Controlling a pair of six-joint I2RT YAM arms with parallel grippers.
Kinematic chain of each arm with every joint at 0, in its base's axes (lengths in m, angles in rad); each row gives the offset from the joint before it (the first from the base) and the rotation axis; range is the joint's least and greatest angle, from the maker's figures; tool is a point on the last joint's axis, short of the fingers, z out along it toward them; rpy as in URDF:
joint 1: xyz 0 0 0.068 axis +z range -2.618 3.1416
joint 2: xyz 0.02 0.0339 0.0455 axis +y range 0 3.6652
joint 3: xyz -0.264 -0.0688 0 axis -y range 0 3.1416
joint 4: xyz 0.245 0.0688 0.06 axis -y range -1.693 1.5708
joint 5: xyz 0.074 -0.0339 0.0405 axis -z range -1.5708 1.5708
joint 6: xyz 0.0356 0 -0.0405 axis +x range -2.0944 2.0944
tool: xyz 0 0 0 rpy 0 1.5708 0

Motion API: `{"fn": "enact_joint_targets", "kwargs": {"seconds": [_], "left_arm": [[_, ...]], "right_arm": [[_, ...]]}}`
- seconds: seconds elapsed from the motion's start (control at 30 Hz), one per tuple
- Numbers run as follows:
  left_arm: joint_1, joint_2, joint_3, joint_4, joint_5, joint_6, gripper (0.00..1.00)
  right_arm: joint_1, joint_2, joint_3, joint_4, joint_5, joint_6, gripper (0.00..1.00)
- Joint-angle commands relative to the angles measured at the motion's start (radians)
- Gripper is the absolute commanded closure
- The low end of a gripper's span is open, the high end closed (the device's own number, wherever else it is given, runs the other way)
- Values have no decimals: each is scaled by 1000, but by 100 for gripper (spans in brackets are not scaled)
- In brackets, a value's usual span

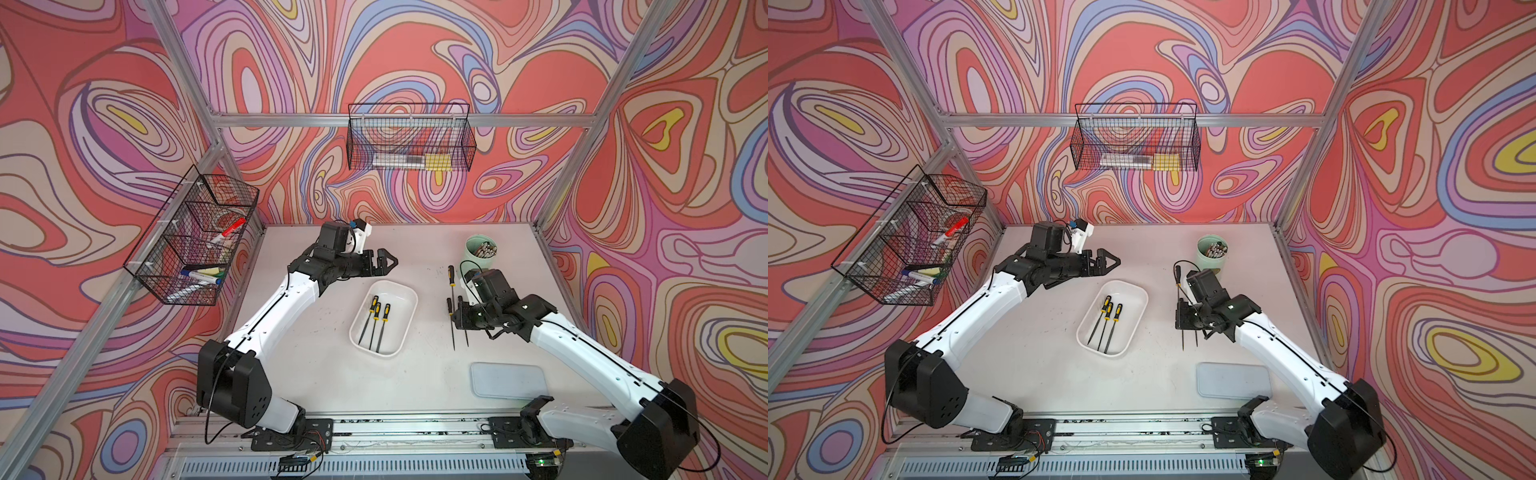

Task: Take the file tool out of the storage box
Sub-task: Place the file tool at the center of the board.

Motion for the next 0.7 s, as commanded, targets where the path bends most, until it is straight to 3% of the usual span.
{"fn": "enact_joint_targets", "kwargs": {"seconds": [0.0, 0.13, 0.67], "left_arm": [[-41, -18, -13, -47, -125, 80, 1], [-72, -14, -24, -56, -178, 99, 1], [-84, -9, -68, -6, -198, 104, 1]], "right_arm": [[-4, 63, 15, -124, 155, -3, 100], [-30, 144, 21, -153, 164, -16, 100], [-176, 371, 86, -155, 89, -171, 100]]}}
